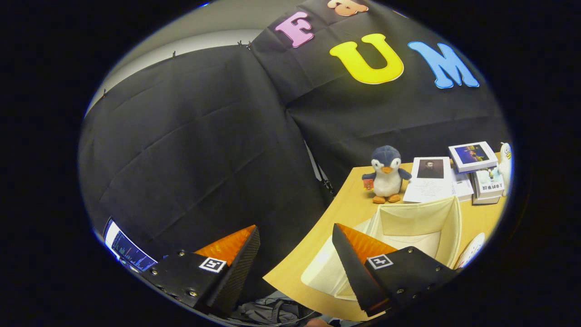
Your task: Open the storage box then place both shoes into the box .Put the left shoe in first, then the right shoe, with the right side of both shoes facing outward in a uniform manner.
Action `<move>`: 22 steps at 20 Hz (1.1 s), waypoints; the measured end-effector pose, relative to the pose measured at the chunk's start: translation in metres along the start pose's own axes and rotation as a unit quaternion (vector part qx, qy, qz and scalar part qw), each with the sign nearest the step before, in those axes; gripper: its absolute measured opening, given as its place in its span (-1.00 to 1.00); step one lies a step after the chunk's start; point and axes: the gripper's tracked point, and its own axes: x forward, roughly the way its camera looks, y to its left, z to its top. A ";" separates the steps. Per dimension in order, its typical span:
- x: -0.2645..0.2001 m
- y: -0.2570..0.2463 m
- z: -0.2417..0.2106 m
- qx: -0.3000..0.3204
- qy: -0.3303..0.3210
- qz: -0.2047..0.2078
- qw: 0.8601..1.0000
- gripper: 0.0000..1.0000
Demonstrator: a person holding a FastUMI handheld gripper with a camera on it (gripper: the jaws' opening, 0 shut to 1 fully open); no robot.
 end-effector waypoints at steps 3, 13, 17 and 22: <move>-0.014 -0.023 0.004 -0.008 -0.004 -0.019 1.000 0.94; -0.077 -0.127 0.020 -0.007 -0.016 -0.106 0.994 0.95; -0.102 -0.172 0.016 0.001 -0.017 -0.144 0.989 0.94; -0.127 -0.228 -0.003 0.017 -0.008 -0.188 0.982 0.95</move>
